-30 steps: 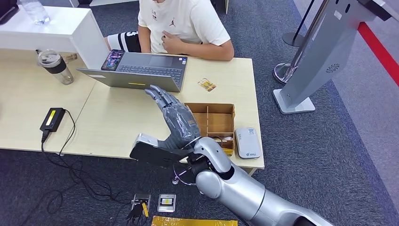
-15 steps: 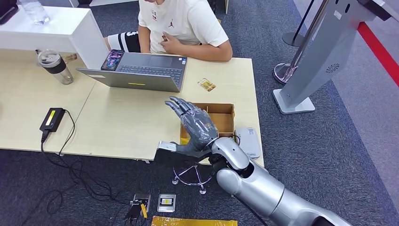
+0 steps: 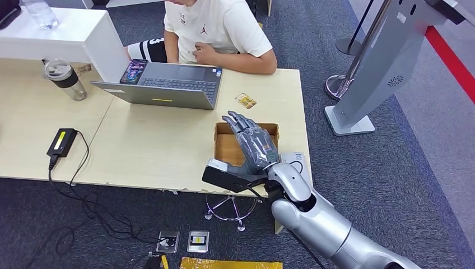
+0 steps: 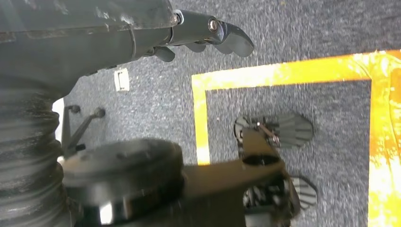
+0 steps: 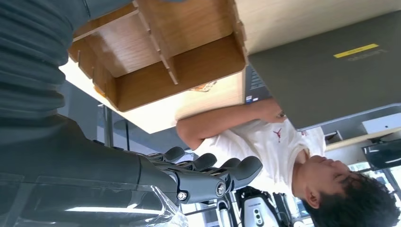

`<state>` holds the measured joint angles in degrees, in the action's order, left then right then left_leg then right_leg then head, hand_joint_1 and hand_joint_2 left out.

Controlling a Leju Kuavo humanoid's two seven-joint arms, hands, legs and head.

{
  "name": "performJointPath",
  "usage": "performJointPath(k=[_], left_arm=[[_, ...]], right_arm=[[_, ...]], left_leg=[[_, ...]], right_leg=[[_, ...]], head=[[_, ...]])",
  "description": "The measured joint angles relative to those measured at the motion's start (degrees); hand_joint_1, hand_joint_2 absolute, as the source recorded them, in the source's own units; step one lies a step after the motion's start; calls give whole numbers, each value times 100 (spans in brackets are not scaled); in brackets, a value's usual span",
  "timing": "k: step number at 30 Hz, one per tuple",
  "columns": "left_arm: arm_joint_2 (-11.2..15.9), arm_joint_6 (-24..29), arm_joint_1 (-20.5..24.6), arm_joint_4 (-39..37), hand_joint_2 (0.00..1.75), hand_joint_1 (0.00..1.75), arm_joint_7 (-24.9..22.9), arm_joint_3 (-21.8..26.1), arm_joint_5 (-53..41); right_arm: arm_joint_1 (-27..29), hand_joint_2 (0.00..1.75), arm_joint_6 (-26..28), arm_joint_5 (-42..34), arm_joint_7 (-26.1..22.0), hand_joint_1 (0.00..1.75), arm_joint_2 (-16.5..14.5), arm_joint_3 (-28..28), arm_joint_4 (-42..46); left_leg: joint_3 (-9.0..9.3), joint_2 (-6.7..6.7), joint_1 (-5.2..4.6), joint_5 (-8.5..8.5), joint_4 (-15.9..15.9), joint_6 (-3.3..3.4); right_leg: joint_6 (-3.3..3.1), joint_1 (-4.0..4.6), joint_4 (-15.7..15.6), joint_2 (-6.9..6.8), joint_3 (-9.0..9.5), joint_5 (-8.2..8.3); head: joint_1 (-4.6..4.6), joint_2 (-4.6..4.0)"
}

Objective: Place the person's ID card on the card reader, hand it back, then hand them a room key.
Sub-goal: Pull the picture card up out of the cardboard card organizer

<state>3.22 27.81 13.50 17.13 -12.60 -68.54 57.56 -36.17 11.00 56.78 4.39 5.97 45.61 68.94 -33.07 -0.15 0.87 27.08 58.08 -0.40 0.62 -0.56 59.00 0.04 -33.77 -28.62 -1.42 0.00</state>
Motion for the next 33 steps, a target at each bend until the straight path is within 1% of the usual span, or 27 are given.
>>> performJointPath(k=[2,5,8,12,15,22,33], left_arm=[[43,-70,-85,-21,175,0,125,4,18],[144,-403,-190,-39,175,0,265,17,133],[252,-627,-241,-43,175,0,369,20,161],[346,-603,-247,-9,175,0,428,17,91],[373,-546,-250,2,175,0,477,17,51],[382,-534,-258,1,175,0,583,17,24],[359,-405,-271,-11,175,0,916,7,-75]], right_arm=[[29,175,-50,58,28,0,64,-60,37],[127,175,-145,126,136,0,150,-165,162],[234,175,-399,203,304,0,231,-259,362],[410,175,-827,298,529,0,317,-319,731],[507,175,-948,315,607,0,399,-355,939],[703,175,-997,327,635,0,568,-445,1246],[932,175,-903,357,634,0,727,-475,1277]], left_leg=[[0,0,0,0,0,0],[0,0,0,0,0,0],[1,0,0,0,0,0],[3,1,0,0,0,0],[3,1,0,0,0,0],[3,1,-1,0,0,0],[2,1,0,0,0,0]], right_leg=[[0,0,0,0,0,0],[0,0,0,0,0,0],[0,0,0,-1,0,0],[0,0,0,-1,0,0],[0,0,0,-2,1,0],[0,-1,-1,-2,2,0],[0,0,-1,-2,2,0]], head=[[-1,0],[0,0],[-1,0],[0,0],[0,0],[-1,0],[0,0]])
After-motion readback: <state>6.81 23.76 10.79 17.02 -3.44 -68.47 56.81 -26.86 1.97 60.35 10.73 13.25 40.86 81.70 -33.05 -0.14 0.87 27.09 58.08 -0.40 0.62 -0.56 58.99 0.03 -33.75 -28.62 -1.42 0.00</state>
